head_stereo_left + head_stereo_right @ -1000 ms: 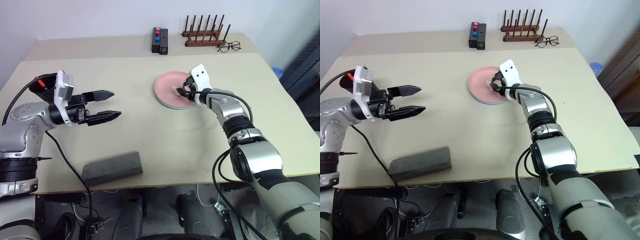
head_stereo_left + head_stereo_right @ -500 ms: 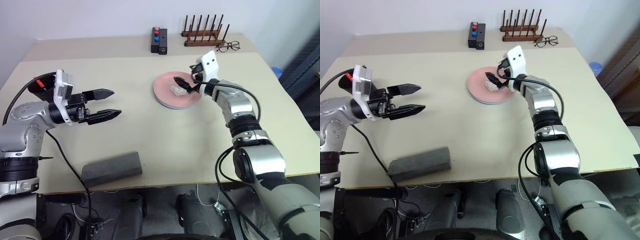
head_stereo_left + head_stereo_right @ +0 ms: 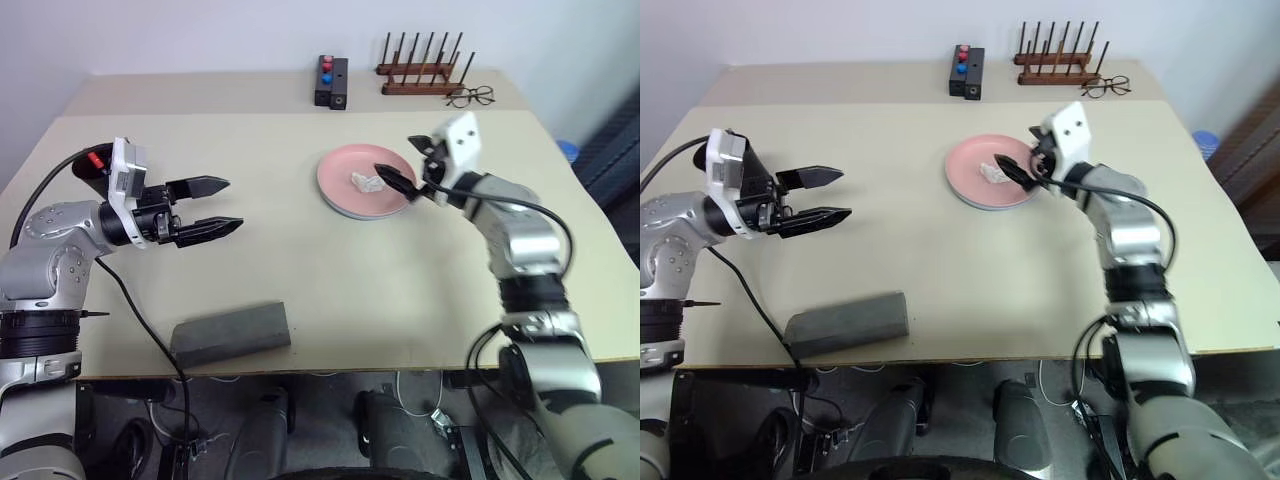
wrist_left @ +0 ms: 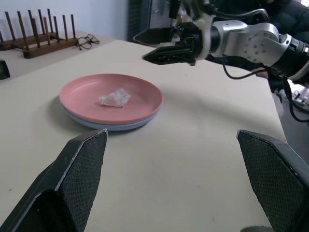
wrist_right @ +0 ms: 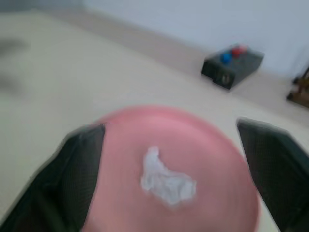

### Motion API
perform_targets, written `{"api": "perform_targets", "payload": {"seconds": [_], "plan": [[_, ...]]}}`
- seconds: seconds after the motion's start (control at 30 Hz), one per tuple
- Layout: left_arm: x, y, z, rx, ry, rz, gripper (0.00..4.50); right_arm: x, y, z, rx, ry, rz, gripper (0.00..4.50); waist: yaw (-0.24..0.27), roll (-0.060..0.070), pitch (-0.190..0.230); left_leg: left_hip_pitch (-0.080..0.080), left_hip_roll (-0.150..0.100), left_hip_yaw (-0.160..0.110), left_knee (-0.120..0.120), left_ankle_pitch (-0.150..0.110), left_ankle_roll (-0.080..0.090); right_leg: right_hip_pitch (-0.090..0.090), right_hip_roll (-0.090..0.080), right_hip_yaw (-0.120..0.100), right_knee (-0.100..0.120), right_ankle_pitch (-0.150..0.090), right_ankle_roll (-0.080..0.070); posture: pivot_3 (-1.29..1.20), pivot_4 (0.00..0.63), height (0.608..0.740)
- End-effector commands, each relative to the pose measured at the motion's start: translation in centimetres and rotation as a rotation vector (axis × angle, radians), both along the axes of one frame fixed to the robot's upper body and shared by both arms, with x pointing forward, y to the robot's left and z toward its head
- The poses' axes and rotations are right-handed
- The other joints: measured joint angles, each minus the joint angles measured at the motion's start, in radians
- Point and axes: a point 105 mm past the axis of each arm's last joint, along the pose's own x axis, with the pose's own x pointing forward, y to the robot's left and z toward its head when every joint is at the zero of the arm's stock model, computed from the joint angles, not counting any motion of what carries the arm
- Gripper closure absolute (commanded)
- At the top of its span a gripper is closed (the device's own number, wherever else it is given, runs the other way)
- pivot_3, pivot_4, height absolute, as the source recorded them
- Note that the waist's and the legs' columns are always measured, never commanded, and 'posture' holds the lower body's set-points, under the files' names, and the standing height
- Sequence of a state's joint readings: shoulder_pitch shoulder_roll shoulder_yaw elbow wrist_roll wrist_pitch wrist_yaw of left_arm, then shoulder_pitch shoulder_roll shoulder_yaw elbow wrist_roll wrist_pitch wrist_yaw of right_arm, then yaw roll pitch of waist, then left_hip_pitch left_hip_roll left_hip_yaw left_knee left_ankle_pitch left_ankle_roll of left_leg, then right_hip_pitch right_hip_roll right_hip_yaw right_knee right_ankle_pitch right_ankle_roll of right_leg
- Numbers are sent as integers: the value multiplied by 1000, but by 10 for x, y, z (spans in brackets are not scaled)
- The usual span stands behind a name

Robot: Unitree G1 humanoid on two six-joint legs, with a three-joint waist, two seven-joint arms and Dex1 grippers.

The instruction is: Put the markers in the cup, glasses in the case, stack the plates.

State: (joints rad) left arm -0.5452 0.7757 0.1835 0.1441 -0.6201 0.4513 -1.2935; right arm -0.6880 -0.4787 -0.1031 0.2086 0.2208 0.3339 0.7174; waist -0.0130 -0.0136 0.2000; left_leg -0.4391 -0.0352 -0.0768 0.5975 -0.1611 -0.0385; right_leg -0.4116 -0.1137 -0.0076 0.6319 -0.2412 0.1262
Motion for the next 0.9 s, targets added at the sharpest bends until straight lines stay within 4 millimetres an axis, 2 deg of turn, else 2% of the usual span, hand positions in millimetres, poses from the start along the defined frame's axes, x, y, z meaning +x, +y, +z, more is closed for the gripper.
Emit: {"api": "perform_targets", "payload": {"seconds": [0.03,0.33,0.5,0.73,0.9], "plan": [[0,0,12,-15,-53,4,0,-13,-2,32,13,-123,2,97,-2,0,0,0,0,1,0,0,0,0,-1,0,0,0,0,0,150,740],[1,-3,13,-17,-56,-3,0,-17,-17,33,-5,-122,-32,97,-6,0,0,5,2,3,0,0,0,3,1,1,-1,0,-3,0,150,740],[-1,0,16,-17,-65,4,0,-48,-43,21,-57,-85,-43,97,8,0,0,4,1,2,0,0,0,3,0,1,-1,0,-1,0,150,740],[0,-2,14,-22,-63,1,0,-47,-41,22,-47,-94,-73,97,-12,0,0,6,2,4,1,0,0,4,0,2,-2,-1,-6,0,150,740],[1,-3,13,-17,-66,0,0,-61,-55,18,-53,-71,-107,97,3,0,0,5,2,4,0,0,0,4,0,2,-2,-1,-6,0,150,740]]}}
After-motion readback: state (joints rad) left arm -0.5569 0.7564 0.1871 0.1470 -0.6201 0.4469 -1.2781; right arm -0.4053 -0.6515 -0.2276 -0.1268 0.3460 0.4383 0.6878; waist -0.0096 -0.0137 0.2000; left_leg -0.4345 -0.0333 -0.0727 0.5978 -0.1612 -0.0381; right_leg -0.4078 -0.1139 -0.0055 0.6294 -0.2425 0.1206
